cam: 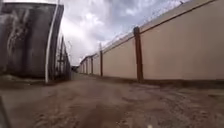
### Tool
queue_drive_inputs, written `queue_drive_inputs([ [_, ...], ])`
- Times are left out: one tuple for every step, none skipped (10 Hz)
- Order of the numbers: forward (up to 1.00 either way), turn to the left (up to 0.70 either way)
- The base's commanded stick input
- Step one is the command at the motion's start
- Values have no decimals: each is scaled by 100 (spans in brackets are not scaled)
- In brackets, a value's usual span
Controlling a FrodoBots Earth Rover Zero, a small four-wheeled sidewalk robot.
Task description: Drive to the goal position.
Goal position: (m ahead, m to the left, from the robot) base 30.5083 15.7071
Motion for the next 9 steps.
queue_drive_inputs([
  [70, 26],
  [70, 10],
  [70, 0],
  [70, 0],
  [70, 28],
  [70, 28],
  [70, 9],
  [70, 1],
  [70, 0],
])
